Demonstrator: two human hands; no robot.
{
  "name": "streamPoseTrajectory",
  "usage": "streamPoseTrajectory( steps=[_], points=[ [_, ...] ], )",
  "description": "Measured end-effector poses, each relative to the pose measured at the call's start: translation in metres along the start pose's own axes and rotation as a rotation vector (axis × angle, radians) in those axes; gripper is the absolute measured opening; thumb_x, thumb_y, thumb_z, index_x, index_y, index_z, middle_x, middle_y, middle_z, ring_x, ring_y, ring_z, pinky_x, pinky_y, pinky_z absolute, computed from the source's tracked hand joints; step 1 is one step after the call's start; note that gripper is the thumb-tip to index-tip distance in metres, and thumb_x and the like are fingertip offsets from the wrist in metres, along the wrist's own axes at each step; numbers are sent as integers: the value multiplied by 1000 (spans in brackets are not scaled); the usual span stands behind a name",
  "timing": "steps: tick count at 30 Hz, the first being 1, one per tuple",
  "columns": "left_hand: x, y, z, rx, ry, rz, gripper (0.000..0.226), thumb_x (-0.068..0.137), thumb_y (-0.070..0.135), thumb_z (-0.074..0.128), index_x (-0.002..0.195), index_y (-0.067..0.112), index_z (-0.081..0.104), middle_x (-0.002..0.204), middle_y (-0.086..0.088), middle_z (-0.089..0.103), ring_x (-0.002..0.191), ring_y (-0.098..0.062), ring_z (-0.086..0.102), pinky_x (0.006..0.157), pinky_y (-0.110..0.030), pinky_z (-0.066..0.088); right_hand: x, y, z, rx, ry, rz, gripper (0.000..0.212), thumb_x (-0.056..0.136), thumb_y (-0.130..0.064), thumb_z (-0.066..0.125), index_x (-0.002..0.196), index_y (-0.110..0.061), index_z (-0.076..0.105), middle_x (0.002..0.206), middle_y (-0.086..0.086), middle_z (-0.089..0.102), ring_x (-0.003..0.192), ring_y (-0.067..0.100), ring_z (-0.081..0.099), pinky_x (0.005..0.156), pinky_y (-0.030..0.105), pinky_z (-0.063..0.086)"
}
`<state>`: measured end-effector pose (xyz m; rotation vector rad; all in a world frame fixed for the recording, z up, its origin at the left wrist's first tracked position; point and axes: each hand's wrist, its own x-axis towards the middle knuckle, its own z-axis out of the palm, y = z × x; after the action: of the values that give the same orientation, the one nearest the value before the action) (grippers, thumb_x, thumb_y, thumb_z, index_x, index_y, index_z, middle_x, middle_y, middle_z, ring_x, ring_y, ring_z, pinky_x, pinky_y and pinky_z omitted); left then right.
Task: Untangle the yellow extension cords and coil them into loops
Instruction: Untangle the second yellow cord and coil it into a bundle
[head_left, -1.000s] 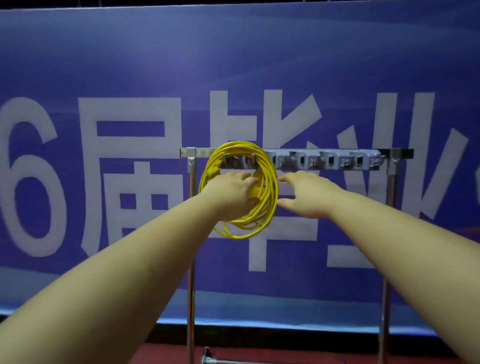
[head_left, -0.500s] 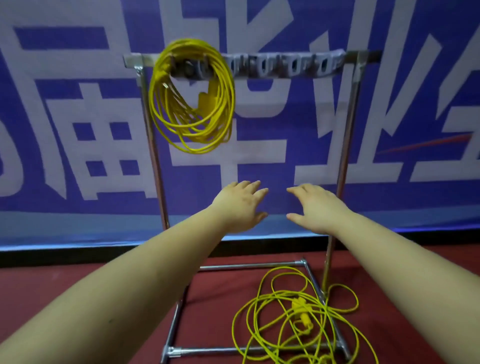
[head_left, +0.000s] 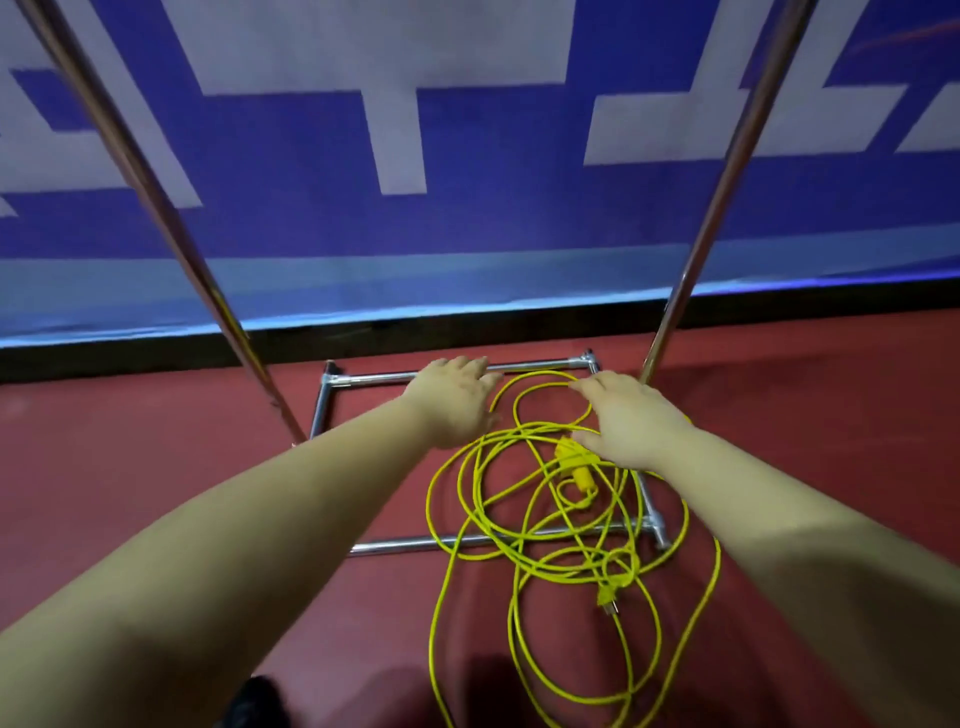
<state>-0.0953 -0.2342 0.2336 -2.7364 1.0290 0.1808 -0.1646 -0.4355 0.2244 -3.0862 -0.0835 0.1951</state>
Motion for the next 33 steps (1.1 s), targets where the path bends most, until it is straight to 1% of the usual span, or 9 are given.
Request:
streamPoseTrajectory(
  steps=[4, 8, 13, 17, 20, 22, 27, 30, 33],
  points=[
    [33, 5, 57, -40, -111, 27, 62, 96, 48, 36, 147, 15, 25, 157, -11, 17, 142, -28, 22, 115, -38, 19, 24, 19, 58, 2, -79, -8, 66, 85, -44, 56, 142, -21, 31, 140, 6, 39, 131, 26, 37, 106, 38, 35],
    [60, 23, 112, -83, -179, 85, 59, 96, 47, 38, 145, 15, 31, 155, -10, 21, 140, -27, 25, 112, -38, 23, 34, 39, 113, -28, -160, -22, 62, 85, -45, 55, 138, -21, 34, 136, 6, 43, 129, 26, 39, 106, 38, 35],
    [80, 67, 172, -140, -266, 178, 57, 96, 48, 36, 143, 14, 34, 153, -11, 27, 138, -28, 29, 111, -38, 25, 29, 62, 178, -53, -309, -46, 61, 88, -44, 53, 140, -23, 31, 139, 3, 39, 131, 23, 35, 109, 36, 30],
    [86, 107, 213, -208, -332, 242, 58, 96, 49, 35, 141, 13, 37, 147, -13, 35, 134, -31, 35, 110, -39, 30, 14, 79, 222, -48, -356, -65, 57, 88, -44, 52, 139, -23, 37, 137, 1, 43, 130, 22, 37, 107, 33, 30],
    [86, 134, 235, -273, -372, 282, 58, 96, 49, 36, 142, 13, 35, 147, -12, 35, 133, -30, 36, 108, -37, 31, 1, 90, 251, -49, -401, -74, 52, 89, -43, 50, 135, -21, 41, 135, 2, 46, 128, 21, 39, 107, 35, 31],
    [85, 148, 247, -321, -399, 296, 57, 96, 48, 38, 142, 14, 34, 147, -11, 36, 133, -30, 37, 108, -36, 30, -6, 95, 268, -73, -446, -84, 47, 92, -38, 48, 133, -19, 42, 134, 3, 46, 127, 22, 40, 106, 34, 32],
    [80, 171, 268, -350, -500, 271, 59, 95, 46, 39, 144, 14, 30, 147, -10, 36, 134, -30, 35, 110, -36, 29, -9, 104, 288, -108, -400, -65, 34, 95, -19, 42, 129, -15, 46, 129, 5, 46, 122, 24, 44, 100, 34, 39],
    [82, 178, 271, -400, -490, 209, 59, 95, 47, 40, 144, 16, 30, 147, -9, 38, 133, -31, 34, 111, -37, 28, -8, 111, 294, -122, -383, -15, 26, 95, -13, 40, 118, -12, 52, 123, 7, 51, 117, 25, 49, 95, 33, 40],
    [84, 185, 274, -488, -499, 151, 57, 95, 48, 39, 143, 18, 33, 145, -9, 41, 133, -31, 35, 109, -38, 28, -14, 116, 297, -59, -424, 51, 21, 94, -12, 42, 113, -14, 49, 117, 5, 56, 111, 26, 54, 87, 35, 46]
  ],
)
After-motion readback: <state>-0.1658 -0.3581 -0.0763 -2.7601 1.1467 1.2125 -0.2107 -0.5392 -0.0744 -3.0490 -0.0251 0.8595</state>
